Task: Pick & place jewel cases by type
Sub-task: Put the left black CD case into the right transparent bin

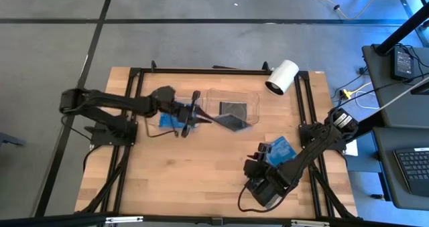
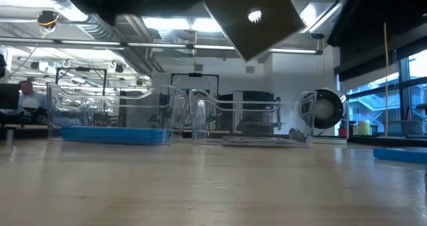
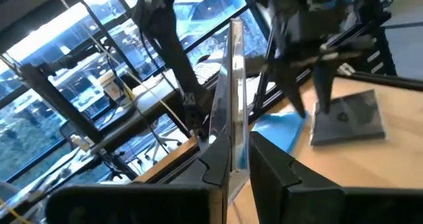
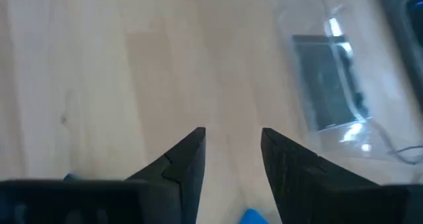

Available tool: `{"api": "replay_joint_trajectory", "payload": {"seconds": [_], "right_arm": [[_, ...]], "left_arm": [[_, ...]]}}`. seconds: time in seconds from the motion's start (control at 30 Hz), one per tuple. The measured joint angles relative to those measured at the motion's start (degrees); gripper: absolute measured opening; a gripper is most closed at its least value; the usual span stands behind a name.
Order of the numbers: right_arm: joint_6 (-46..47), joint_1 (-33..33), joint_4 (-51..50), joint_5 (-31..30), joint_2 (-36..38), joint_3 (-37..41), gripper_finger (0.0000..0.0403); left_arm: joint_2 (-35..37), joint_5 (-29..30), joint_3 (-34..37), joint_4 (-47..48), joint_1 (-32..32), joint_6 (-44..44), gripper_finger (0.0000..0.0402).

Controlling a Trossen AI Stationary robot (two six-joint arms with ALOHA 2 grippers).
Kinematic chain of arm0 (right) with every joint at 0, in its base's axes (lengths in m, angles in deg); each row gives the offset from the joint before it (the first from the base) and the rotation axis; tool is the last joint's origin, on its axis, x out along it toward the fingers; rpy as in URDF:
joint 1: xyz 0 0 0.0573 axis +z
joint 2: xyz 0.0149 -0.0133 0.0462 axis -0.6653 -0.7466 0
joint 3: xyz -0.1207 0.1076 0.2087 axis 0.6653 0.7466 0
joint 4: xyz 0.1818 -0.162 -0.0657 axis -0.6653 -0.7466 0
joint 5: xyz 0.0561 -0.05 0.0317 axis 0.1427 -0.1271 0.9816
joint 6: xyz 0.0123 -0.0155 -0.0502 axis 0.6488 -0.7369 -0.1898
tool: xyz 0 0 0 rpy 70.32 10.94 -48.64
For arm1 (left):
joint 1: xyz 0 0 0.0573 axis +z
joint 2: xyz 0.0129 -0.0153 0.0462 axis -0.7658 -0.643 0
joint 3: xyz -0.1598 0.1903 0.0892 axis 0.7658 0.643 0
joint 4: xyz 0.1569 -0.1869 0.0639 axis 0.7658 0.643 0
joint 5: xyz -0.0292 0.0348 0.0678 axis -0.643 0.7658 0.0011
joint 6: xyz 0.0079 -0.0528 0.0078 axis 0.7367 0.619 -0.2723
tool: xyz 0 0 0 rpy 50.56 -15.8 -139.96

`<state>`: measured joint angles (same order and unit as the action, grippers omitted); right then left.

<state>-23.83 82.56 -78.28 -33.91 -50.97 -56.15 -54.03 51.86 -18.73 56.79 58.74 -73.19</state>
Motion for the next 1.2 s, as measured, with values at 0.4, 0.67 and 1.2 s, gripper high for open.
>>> {"api": "replay_joint_trajectory", "payload": {"seconds": [0.4, 0.67, 1.2], "right_arm": [[7.73, 0.0, -0.27, -2.2, -0.07, 0.11, 0.015], [9.1, 0.01, -0.67, -1.78, -0.07, 0.11, 0.015], [7.44, -4.4, -3.54, -21.05, -0.13, 0.14, 0.015]], "left_arm": [[-21.23, -19.24, 0.0, -29.13, 14.62, 12.31, 0.0035], [-31.02, -19.78, 0.0, -36.1, 18.63, 15.28, 0.0035], [-39.54, -24.2, -5.26, -37.31, 19.93, 19.28, 0.004]]}}
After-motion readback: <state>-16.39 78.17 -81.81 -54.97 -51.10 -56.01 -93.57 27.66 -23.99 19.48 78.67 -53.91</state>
